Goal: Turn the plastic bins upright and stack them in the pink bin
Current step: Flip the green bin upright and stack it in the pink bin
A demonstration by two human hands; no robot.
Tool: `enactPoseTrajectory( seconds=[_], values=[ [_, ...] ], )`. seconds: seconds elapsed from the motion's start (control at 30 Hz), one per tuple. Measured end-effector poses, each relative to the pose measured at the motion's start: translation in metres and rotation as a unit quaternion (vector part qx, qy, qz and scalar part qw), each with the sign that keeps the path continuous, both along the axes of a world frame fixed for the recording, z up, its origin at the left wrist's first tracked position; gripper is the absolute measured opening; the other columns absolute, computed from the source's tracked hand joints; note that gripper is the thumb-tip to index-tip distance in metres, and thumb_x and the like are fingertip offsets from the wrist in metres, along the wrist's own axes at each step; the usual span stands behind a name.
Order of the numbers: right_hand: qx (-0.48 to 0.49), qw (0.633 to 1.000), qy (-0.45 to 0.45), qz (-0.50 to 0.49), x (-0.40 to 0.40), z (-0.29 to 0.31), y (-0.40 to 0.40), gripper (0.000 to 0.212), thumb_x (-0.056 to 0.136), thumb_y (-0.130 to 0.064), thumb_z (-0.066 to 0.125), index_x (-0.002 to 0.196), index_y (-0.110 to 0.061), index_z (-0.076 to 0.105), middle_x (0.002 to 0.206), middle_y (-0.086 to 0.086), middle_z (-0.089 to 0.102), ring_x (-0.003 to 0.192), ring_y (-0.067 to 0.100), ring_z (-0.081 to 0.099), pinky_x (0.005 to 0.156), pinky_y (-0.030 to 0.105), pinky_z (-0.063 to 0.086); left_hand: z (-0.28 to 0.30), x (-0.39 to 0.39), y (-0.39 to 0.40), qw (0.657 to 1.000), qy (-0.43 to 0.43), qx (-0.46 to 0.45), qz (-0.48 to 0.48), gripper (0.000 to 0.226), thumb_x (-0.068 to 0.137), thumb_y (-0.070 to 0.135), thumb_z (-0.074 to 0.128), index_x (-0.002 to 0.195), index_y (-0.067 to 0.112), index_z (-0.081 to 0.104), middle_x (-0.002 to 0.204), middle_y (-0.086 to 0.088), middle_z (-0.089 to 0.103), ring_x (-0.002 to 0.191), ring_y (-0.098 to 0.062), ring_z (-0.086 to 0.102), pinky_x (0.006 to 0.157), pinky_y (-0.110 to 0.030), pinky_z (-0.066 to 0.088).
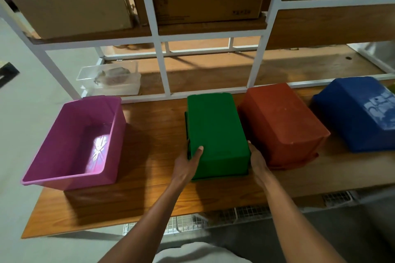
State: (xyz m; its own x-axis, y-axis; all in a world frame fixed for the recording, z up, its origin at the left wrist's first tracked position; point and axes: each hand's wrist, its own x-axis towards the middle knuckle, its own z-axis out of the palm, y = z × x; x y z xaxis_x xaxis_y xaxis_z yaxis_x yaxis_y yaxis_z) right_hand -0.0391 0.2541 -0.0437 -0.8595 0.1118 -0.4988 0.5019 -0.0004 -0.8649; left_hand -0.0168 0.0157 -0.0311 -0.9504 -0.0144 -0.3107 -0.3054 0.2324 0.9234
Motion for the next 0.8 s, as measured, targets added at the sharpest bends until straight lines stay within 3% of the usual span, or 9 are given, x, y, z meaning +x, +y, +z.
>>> enactPoseTrajectory(
  seconds=[0.17, 0.27, 0.3, 0.4, 0.5, 0.57, 0.67, 0.73, 0.8],
  values=[
    [0.012, 1.000, 0.005, 0.000, -0.007, 0.006, 0.012, 0.054, 0.110, -0.045, 0.041, 0.160, -0.023, 0.041, 0.164, 0.000, 0.041, 0.153, 0.023, 0.032, 0.118, 0.039, 0.026, -0.003, 0.001, -0.010, 0.999, -0.008, 0.036, 0.031, 0.062, 0.103, 0.055, 0.053, 0.156, 0.024, 0.046, 0.149, 0.000, 0.061, 0.135, -0.023, 0.060, 0.112, -0.043, 0.051],
    [0.032, 0.999, -0.009, 0.019, -0.010, 0.005, 0.020, 0.057, 0.108, -0.048, 0.047, 0.161, -0.028, 0.039, 0.166, -0.001, 0.038, 0.153, 0.025, 0.033, 0.120, 0.042, 0.028, -0.009, 0.002, -0.025, 0.991, -0.049, 0.093, 0.082, 0.078, 0.092, 0.068, 0.059, 0.154, 0.022, 0.050, 0.146, -0.002, 0.063, 0.131, -0.026, 0.063, 0.110, -0.047, 0.052],
    [0.033, 0.999, -0.017, 0.033, -0.010, 0.006, 0.019, 0.059, 0.106, -0.052, 0.049, 0.160, -0.030, 0.041, 0.164, -0.001, 0.041, 0.150, 0.026, 0.038, 0.118, 0.043, 0.033, -0.011, 0.003, -0.031, 0.988, -0.056, 0.111, 0.095, 0.078, 0.090, 0.070, 0.060, 0.153, 0.025, 0.051, 0.144, -0.002, 0.065, 0.131, -0.027, 0.063, 0.109, -0.051, 0.052],
    [-0.002, 0.998, -0.040, 0.056, -0.015, 0.004, 0.013, 0.052, 0.102, -0.057, 0.053, 0.147, -0.031, 0.055, 0.145, -0.002, 0.061, 0.129, 0.024, 0.061, 0.104, 0.042, 0.054, -0.012, 0.003, -0.040, 0.972, -0.078, 0.171, 0.140, 0.044, 0.106, 0.048, 0.051, 0.147, 0.032, 0.051, 0.129, -0.003, 0.069, 0.116, -0.031, 0.070, 0.094, -0.050, 0.059],
    [-0.044, 0.997, -0.029, 0.048, -0.019, 0.012, -0.002, 0.043, 0.105, -0.047, 0.054, 0.136, -0.020, 0.066, 0.133, 0.003, 0.072, 0.116, 0.021, 0.071, 0.101, 0.047, 0.057, -0.019, 0.002, -0.051, 0.966, -0.098, 0.184, 0.149, 0.047, 0.108, 0.045, 0.049, 0.151, 0.028, 0.049, 0.136, -0.009, 0.066, 0.115, -0.033, 0.070, 0.092, -0.051, 0.059],
    [-0.059, 0.998, -0.006, 0.022, -0.017, 0.026, -0.015, 0.028, 0.108, -0.036, 0.053, 0.118, -0.019, 0.073, 0.117, 0.004, 0.078, 0.101, 0.018, 0.074, 0.088, 0.041, 0.061, -0.020, -0.001, -0.058, 0.968, -0.104, 0.175, 0.144, 0.053, 0.107, 0.045, 0.050, 0.155, 0.023, 0.047, 0.147, -0.013, 0.062, 0.119, -0.033, 0.068, 0.092, -0.047, 0.058],
    [-0.074, 0.997, 0.021, 0.001, -0.015, 0.040, -0.031, 0.022, 0.109, -0.032, 0.052, 0.103, -0.025, 0.072, 0.106, -0.003, 0.078, 0.092, 0.014, 0.074, 0.073, 0.033, 0.058, 0.000, -0.007, -0.064, 0.981, -0.017, -0.013, 0.192, 0.058, 0.105, 0.033, 0.061, 0.158, 0.021, 0.043, 0.155, -0.011, 0.054, 0.133, -0.033, 0.058, 0.103, -0.047, 0.052],
    [-0.095, 0.994, 0.049, -0.004, -0.013, 0.047, -0.044, 0.024, 0.108, -0.032, 0.054, 0.107, -0.021, 0.075, 0.115, 0.006, 0.078, 0.103, 0.023, 0.075, 0.088, 0.044, 0.062, 0.027, -0.010, -0.062, 0.951, 0.112, -0.135, 0.253, 0.051, 0.101, 0.025, 0.066, 0.150, 0.017, 0.052, 0.142, -0.009, 0.062, 0.126, -0.027, 0.061, 0.104, -0.038, 0.052],
    [-0.111, 0.991, 0.068, -0.020, -0.011, 0.050, -0.060, 0.024, 0.108, -0.030, 0.056, 0.108, -0.016, 0.076, 0.117, 0.008, 0.078, 0.110, 0.028, 0.074, 0.100, 0.050, 0.058, 0.058, -0.015, -0.052, 0.921, 0.233, -0.166, 0.263, 0.033, 0.100, 0.015, 0.065, 0.133, 0.010, 0.064, 0.121, -0.006, 0.069, 0.105, -0.018, 0.064, 0.088, -0.011, 0.047]
  ],
)
